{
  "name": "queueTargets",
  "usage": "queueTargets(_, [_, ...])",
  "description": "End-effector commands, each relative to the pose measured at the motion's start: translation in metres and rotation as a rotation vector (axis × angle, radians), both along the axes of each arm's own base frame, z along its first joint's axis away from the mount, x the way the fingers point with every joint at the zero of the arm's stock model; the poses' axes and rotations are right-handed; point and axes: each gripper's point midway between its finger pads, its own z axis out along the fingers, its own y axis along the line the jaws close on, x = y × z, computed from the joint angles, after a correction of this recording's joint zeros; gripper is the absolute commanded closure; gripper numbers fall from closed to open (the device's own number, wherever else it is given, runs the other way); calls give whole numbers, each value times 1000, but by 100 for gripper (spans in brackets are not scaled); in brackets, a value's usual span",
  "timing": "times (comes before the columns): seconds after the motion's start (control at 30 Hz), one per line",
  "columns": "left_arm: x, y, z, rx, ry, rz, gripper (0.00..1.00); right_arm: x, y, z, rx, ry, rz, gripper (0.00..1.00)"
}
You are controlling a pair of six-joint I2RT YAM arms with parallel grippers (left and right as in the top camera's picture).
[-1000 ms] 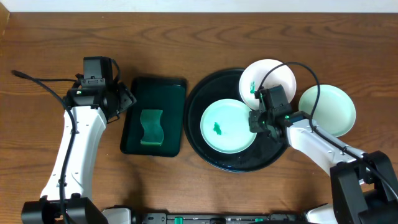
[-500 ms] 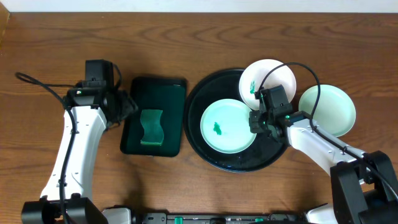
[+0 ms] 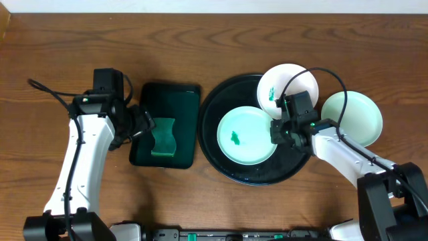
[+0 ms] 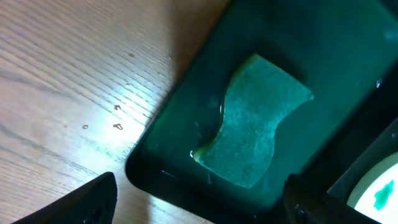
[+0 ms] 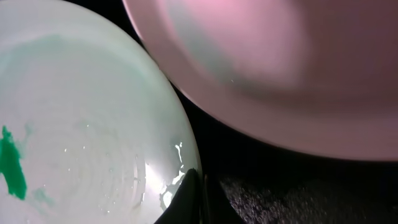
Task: Clean dirty plates on tray and stack at the side
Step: 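Lower the left gripper onto the green sponge on the rectangular tray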
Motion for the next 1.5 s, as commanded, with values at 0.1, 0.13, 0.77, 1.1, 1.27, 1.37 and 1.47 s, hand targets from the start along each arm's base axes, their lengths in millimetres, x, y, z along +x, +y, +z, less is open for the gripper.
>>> queueTargets(0.1, [-12,-4,-12,-16,43,-55,18,6,-9,7,-17,-5,-26,99])
queueTargets(0.13, [-12,-7,-12,-24,41,-76,21,6,-9,7,-17,-5,-27,99])
queueTargets(0.77, [2,-67,-12,-49,-27,-306,7,6,-9,7,-16,-8,-25,98])
queueTargets(1.1, [14,-68,-42,-47,29,-303,49,7,-9,8,-15,-11,-25,98])
queueTargets(1.27, [18,-56,-56,12,63,-231,48,7,-9,8,-15,-11,-25,98])
queueTargets(1.37, [18,-53,-63,30,82,-221,48,7,-9,8,-15,-11,-25,98])
queueTargets(1.47, [19,-53,-68,30,91,-221,48,7,-9,8,-15,-12,-25,98])
